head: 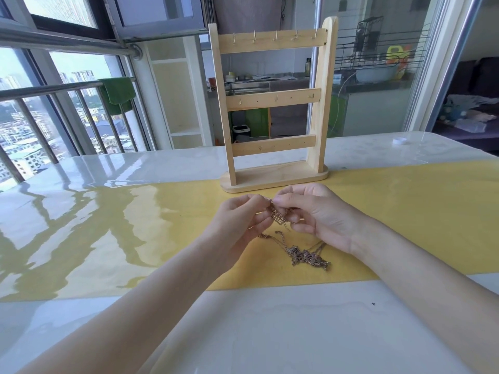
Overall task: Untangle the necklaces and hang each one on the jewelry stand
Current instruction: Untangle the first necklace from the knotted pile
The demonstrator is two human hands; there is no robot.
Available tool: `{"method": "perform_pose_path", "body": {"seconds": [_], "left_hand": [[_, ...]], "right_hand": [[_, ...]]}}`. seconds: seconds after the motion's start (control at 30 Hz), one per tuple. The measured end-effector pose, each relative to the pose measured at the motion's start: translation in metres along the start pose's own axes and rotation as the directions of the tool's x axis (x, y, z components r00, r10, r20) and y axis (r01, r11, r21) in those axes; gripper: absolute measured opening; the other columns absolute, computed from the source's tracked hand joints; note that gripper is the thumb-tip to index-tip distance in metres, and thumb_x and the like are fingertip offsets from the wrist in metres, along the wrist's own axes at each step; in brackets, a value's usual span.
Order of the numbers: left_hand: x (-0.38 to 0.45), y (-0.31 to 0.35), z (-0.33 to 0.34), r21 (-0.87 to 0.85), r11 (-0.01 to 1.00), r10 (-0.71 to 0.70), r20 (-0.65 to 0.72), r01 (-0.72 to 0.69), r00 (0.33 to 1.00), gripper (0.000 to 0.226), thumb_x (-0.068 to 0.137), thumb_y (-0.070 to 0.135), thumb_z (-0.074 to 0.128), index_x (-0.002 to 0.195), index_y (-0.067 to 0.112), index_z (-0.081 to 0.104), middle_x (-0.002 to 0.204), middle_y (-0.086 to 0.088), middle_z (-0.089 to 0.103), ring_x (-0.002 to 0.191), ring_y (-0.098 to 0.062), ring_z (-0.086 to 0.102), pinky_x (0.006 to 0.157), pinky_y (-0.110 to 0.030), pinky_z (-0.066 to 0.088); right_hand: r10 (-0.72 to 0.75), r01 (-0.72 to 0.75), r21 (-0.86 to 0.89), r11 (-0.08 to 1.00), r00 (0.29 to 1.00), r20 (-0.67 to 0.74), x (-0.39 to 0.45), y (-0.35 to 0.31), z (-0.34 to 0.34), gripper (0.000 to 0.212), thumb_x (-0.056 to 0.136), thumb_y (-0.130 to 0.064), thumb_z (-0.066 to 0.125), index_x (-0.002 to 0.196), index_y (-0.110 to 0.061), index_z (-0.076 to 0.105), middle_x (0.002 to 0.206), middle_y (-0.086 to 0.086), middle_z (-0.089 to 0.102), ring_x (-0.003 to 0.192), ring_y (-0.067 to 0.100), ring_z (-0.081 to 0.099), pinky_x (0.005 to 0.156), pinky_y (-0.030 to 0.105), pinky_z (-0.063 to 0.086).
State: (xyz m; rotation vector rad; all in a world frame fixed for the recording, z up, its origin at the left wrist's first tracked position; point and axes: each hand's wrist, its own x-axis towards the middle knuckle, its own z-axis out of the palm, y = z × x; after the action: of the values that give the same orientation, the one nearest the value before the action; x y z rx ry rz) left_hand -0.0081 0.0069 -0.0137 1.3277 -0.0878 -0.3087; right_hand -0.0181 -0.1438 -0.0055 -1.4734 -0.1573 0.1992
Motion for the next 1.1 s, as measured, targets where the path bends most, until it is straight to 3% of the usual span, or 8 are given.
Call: {"method": "perform_pose_path", "body": {"seconds": [0.1, 0.17, 0.27, 0.47, 0.57, 0.73, 0.87, 1.1], "left_hand": [[0.000, 0.000, 0.000, -0.045, 0.999, 0.007, -0.028, -0.009, 1.000, 0.010, 0.090, 0.003, 0.055, 0.083, 0.003, 0.061, 0.068, -0.002, 0.064, 0.063, -0.009, 0.058, 0.073, -0.017, 0.055], [0.000, -0.001, 0.000, -0.062, 0.998, 0.002, -0.034, -0.004, 0.999, 0.006, 0.090, 0.002, 0.055, 0.085, 0.002, 0.059, 0.067, -0.002, 0.065, 0.063, -0.009, 0.060, 0.075, -0.018, 0.054], [0.000, -0.001, -0.002, -0.046, 0.999, -0.011, -0.046, 0.009, 0.999, 0.007, 0.090, 0.001, 0.056, 0.085, 0.005, 0.057, 0.068, -0.003, 0.064, 0.061, -0.008, 0.059, 0.067, -0.018, 0.049], [-0.005, 0.000, 0.001, -0.019, 0.999, -0.036, 0.117, 0.039, 0.992, 0.014, 0.092, 0.004, 0.056, 0.081, 0.012, 0.053, 0.067, 0.001, 0.057, 0.056, -0.009, 0.056, 0.055, -0.017, 0.043], [-0.006, 0.001, 0.002, 0.051, 0.998, 0.033, 0.078, -0.037, 0.996, 0.015, 0.092, 0.004, 0.056, 0.080, 0.012, 0.054, 0.069, 0.002, 0.059, 0.056, -0.009, 0.058, 0.046, -0.016, 0.041], [-0.006, 0.002, -0.002, 0.236, 0.953, 0.192, 0.021, -0.191, 0.981, 0.012, 0.093, 0.006, 0.056, 0.083, 0.011, 0.053, 0.071, 0.002, 0.060, 0.055, -0.005, 0.060, 0.050, -0.015, 0.044], [-0.006, 0.001, 0.000, 0.197, 0.965, 0.171, 0.019, -0.172, 0.985, 0.012, 0.094, 0.006, 0.054, 0.083, 0.011, 0.053, 0.067, 0.001, 0.060, 0.054, -0.005, 0.060, 0.047, -0.014, 0.041], [-0.008, 0.004, 0.001, 0.182, 0.975, 0.125, 0.030, -0.128, 0.992, 0.013, 0.096, 0.011, 0.051, 0.084, 0.014, 0.051, 0.073, 0.001, 0.054, 0.052, -0.008, 0.056, 0.038, -0.016, 0.034]], "right_hand": [[0.002, -0.001, 0.013, 1.000, 0.999, -0.042, 0.001, 0.002, -0.001, 0.001, 0.084, -0.003, 0.064, 0.085, -0.004, 0.064, 0.066, 0.004, 0.061, 0.050, 0.007, 0.045, 0.036, 0.015, 0.029], [-0.006, 0.005, -0.025, 1.000, 0.997, -0.075, 0.002, 0.003, -0.001, 0.006, 0.082, -0.001, 0.066, 0.088, 0.000, 0.066, 0.068, 0.006, 0.062, 0.051, 0.007, 0.047, 0.037, 0.015, 0.032], [-0.030, 0.014, -0.116, 0.993, 0.991, -0.134, 0.002, 0.006, 0.000, 0.005, 0.081, 0.000, 0.068, 0.086, 0.002, 0.067, 0.067, 0.005, 0.060, 0.049, 0.006, 0.047, 0.036, 0.015, 0.030], [0.008, -0.005, 0.017, 1.000, 0.981, -0.195, 0.004, 0.003, -0.006, 0.013, 0.090, -0.004, 0.057, 0.078, -0.008, 0.056, 0.066, 0.001, 0.048, 0.038, 0.005, 0.033, 0.034, 0.014, 0.021], [0.016, -0.019, -0.025, 1.000, 0.991, -0.130, 0.001, 0.003, -0.006, 0.005, 0.089, -0.009, 0.060, 0.086, -0.005, 0.061, 0.069, 0.001, 0.053, 0.039, 0.005, 0.034, 0.035, 0.014, 0.021], [0.064, -0.064, -0.106, 0.992, 0.998, -0.004, -0.001, 0.004, -0.003, 0.012, 0.083, -0.013, 0.067, 0.090, -0.003, 0.068, 0.077, 0.005, 0.065, 0.043, 0.005, 0.037, 0.037, 0.015, 0.022], [0.049, -0.050, -0.090, 0.995, 0.999, -0.011, -0.001, 0.005, -0.002, 0.003, 0.085, -0.010, 0.064, 0.085, -0.006, 0.065, 0.078, 0.005, 0.062, 0.043, 0.006, 0.035, 0.035, 0.015, 0.021], [0.081, -0.067, -0.111, 0.992, 0.989, 0.123, -0.004, 0.002, 0.003, 0.010, 0.091, -0.006, 0.052, 0.082, -0.008, 0.057, 0.068, -0.002, 0.061, 0.045, 0.005, 0.032, 0.039, 0.017, 0.017]]}}
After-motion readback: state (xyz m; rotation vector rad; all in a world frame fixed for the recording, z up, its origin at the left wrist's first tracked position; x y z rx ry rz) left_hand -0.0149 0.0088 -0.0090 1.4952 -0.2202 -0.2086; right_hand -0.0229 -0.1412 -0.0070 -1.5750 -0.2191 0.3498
